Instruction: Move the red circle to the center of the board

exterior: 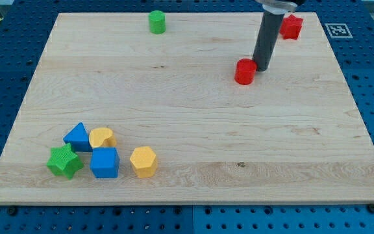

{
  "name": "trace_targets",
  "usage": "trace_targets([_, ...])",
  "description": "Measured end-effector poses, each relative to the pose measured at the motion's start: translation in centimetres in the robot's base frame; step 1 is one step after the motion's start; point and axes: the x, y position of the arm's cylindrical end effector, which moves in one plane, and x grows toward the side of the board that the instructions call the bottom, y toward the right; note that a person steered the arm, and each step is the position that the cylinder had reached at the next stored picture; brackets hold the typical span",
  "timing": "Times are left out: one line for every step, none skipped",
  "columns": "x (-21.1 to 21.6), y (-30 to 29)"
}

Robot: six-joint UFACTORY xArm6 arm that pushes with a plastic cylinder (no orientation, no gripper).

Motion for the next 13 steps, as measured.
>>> trace_targets([0.6,-1.4])
trace_targets([1.2,-2.0])
trace_targets([1.7,-2.5])
trace_targets([1.9,-2.8])
trace_targets([1.9,-2.8])
trace_targets([3.4,-2.8])
trace_targets([4.8,-3.2])
trace_targets([6.4,-3.3])
trace_targets([7.0,-5.2])
trace_targets([7.0,-5.9])
trace_targets([7.0,-6.0])
trace_targets([7.0,-6.0])
trace_targets([5.8,-7.3])
